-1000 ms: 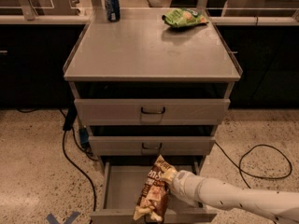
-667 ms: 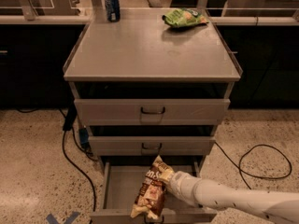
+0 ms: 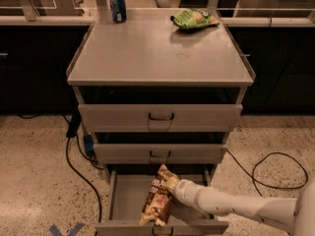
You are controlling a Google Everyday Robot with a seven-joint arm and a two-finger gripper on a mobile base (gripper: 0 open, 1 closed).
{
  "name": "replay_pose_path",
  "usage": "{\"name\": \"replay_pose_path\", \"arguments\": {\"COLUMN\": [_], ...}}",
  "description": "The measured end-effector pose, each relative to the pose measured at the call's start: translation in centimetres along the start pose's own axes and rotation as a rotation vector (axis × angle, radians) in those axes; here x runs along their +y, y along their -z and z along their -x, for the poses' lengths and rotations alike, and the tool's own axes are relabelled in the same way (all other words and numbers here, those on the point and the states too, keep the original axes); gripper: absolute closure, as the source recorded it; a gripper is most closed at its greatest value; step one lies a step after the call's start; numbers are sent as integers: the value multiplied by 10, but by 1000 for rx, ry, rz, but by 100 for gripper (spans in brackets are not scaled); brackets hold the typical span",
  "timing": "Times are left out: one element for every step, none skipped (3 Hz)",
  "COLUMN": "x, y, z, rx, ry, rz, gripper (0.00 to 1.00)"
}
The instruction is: Place brown chip bag into bottom drawer
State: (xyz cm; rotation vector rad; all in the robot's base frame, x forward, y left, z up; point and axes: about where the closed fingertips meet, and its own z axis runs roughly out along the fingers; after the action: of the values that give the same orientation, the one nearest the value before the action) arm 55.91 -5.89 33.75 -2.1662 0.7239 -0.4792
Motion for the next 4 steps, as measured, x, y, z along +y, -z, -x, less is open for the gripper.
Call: {"name": "replay_pose_path", "arguments": {"x": [8,13,18,39], "y": [-20,-34,-42,-55], "z": [-10,-17,-23,-36], "rx": [7,13,17,15], "ry": [29,50,61,41], "rz": [-1,2,7,39], "gripper": [100,100,100,100]}}
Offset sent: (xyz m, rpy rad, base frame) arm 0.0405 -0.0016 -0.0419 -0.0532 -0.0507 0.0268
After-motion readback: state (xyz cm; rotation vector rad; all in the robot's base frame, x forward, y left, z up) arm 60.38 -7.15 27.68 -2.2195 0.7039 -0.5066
